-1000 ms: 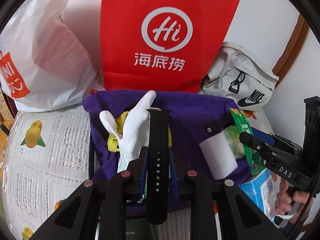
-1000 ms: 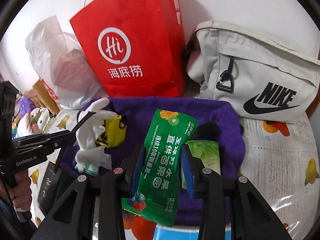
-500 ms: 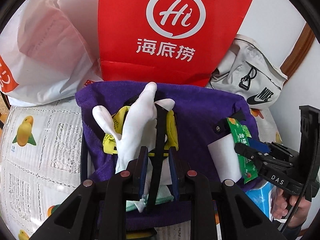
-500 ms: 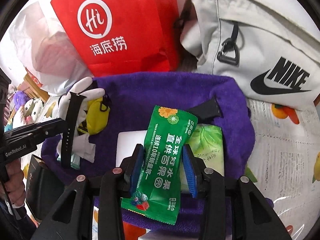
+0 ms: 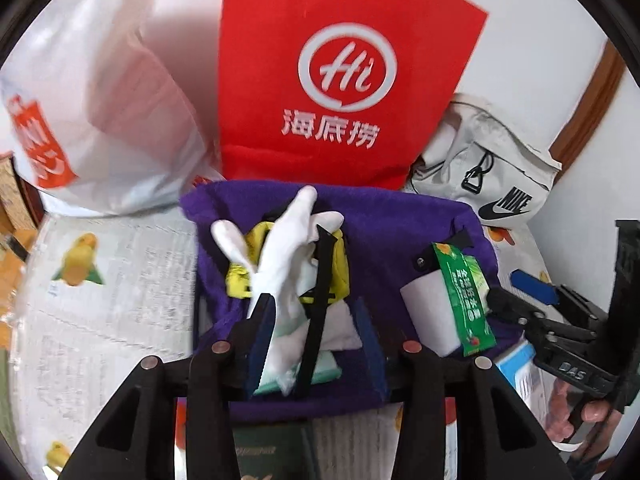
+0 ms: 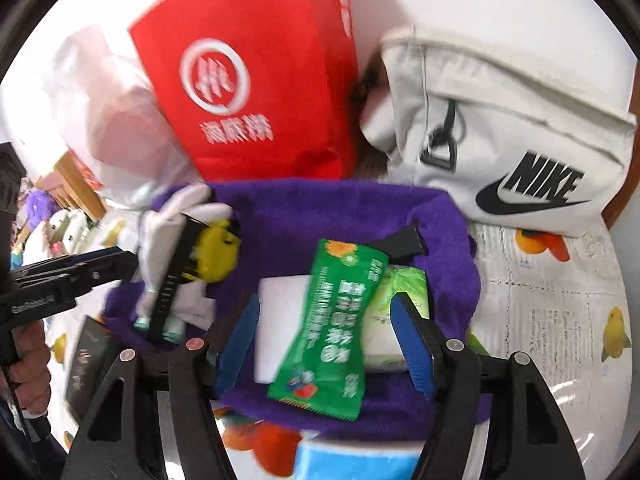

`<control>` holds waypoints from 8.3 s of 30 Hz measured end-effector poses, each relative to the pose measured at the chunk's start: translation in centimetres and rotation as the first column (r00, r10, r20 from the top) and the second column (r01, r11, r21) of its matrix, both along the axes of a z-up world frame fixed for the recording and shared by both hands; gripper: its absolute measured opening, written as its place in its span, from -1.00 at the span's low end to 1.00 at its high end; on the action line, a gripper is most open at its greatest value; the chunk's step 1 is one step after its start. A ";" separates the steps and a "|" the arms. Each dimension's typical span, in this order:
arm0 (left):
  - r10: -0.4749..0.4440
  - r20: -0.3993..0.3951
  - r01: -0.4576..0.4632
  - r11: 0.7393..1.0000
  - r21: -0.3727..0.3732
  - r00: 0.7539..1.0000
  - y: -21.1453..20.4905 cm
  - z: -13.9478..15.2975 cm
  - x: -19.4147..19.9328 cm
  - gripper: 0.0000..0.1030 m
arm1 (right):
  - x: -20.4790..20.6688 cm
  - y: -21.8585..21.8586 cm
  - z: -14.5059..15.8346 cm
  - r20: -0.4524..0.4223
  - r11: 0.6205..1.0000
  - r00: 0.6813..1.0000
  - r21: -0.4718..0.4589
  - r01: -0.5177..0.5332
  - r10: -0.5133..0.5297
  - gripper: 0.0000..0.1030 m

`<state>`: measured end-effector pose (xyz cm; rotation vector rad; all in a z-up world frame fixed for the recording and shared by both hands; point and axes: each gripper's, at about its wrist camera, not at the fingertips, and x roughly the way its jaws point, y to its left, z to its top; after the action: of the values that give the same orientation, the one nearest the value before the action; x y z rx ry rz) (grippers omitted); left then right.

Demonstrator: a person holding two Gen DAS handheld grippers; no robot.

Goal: Organize soft objects
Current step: 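Move the left tool to the white mesh bag and close on it, then lift the mesh bag with the left tool while the right tool grasps the orange-slice snack packet, then carry the mesh bag and orange-slice packet over the purple towel with both tools, then lower both items onto the purple towel and open both tools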

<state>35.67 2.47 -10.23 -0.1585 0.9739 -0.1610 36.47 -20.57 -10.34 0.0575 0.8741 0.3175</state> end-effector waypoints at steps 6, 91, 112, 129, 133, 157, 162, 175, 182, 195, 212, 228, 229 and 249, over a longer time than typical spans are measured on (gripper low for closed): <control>0.027 0.053 -0.027 1.000 0.008 0.998 1.8 2.6 -4.5 -0.21 | -6.9 2.3 2.2 0.061 0.996 0.995 0.040 -0.076 0.074 0.54; 0.025 0.029 -0.028 0.995 0.098 0.999 6.2 -5.5 -24.2 -0.76 | -25.8 10.0 -7.6 0.007 0.968 0.969 -0.030 -0.248 0.248 0.69; 0.062 -0.031 -0.062 0.998 0.022 0.998 8.7 -8.4 -23.2 -0.75 | -23.4 14.3 -9.2 -0.022 0.932 0.947 -0.168 -0.320 0.321 0.14; -0.008 -0.007 0.009 1.000 0.023 1.000 5.3 -6.3 -25.4 -0.75 | -28.7 6.0 -9.0 -0.036 0.981 0.985 -0.095 -0.171 0.168 -0.51; -0.026 0.011 0.026 0.999 0.033 1.000 4.2 -5.3 -25.7 -0.75 | -30.0 1.8 -9.1 -0.043 0.996 0.998 -0.066 -0.057 0.055 -0.52; -0.029 0.089 0.026 0.999 0.039 0.996 2.8 1.0 -24.0 -0.75 | -28.4 -3.6 -5.4 -0.034 0.997 0.997 0.036 0.073 -0.071 -0.85; -0.024 0.103 0.021 0.999 0.033 0.994 2.7 2.1 -23.0 -0.75 | -27.3 -2.8 -2.5 0.017 0.998 1.000 0.049 0.025 -0.026 -0.86; -0.024 0.165 0.016 0.998 0.053 0.986 1.8 5.7 -17.4 -0.75 | -18.7 -1.4 4.7 0.158 0.998 0.987 0.058 -0.037 0.028 -0.86; -0.014 0.166 0.003 0.998 0.067 0.986 1.9 5.6 -13.7 -0.75 | -13.3 -2.0 5.9 0.177 0.998 0.984 0.069 -0.014 0.002 -0.86; -0.009 0.138 0.001 0.998 0.058 0.990 1.9 4.2 -7.2 -0.75 | -4.3 -0.5 4.4 0.149 0.995 0.988 0.086 -0.041 0.027 -0.85; -0.062 0.075 0.063 0.998 -0.011 0.995 -0.7 1.0 -0.6 -0.75 | 2.1 2.0 -1.4 0.003 0.992 0.995 0.083 -0.097 0.097 -0.85; -0.053 0.005 0.053 0.999 0.013 0.999 -1.2 -4.1 1.3 -0.71 | 3.7 1.0 -4.3 -0.087 0.996 0.994 0.057 -0.068 0.073 -0.59; -0.051 0.008 0.051 0.998 0.023 0.999 -1.1 -4.2 1.2 -0.71 | 3.6 0.8 -4.3 -0.082 0.996 0.994 0.055 -0.066 0.070 -0.59; 0.063 -0.012 -0.062 0.995 0.082 0.998 1.1 -3.3 1.2 0.33 | 2.5 1.0 -1.8 0.021 0.995 0.999 -0.088 -0.039 0.041 0.32</control>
<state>36.86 3.55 -13.51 -0.1156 0.9869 -0.0625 38.95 -19.53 -12.19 -0.0450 0.8663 0.3164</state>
